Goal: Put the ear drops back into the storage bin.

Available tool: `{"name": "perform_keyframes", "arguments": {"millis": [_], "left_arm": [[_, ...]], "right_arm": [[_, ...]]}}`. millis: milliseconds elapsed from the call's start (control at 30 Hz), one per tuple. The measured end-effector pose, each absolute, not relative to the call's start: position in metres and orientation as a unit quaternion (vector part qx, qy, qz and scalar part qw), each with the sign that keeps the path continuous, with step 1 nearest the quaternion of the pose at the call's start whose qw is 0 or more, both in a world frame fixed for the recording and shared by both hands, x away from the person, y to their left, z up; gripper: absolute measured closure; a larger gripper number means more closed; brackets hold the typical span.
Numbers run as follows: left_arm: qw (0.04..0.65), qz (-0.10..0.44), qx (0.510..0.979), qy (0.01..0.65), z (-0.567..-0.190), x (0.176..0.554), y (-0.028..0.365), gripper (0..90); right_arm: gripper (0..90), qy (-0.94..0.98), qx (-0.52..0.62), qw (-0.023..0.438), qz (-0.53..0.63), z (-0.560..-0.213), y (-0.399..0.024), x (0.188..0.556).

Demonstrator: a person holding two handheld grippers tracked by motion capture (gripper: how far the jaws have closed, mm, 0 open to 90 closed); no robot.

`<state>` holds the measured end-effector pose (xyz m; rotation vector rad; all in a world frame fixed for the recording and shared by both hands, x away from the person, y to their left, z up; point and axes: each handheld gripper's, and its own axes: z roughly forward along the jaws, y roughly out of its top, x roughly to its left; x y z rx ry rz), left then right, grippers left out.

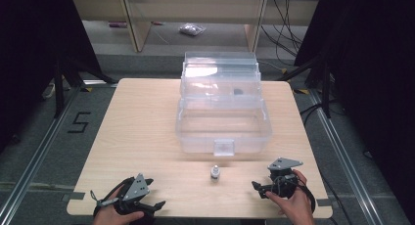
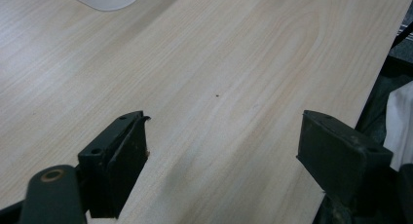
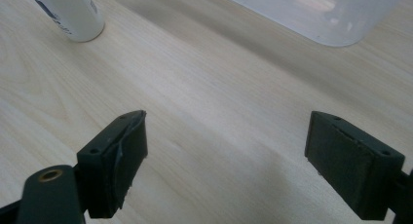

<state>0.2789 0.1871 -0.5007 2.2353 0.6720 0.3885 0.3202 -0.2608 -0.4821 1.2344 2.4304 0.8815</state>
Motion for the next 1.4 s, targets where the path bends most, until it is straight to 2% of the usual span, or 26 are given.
{"name": "perform_keyframes", "arguments": {"millis": [67,733,1400], "left_arm": [[0.379,0.151,0.874,0.263,-0.501,0.279,0.187,17.8],[0.378,0.152,0.875,0.263,-0.501,0.279,0.187,17.9],[0.376,0.151,0.876,0.263,-0.501,0.279,0.187,17.8]], "right_arm": [[19.5,0.844,0.421,0.136,0.305,-0.483,-0.259,0.321],[19.6,0.861,0.403,0.115,0.288,-0.478,-0.248,0.322],[23.0,0.888,0.364,0.095,0.265,-0.456,-0.224,0.333]]}}
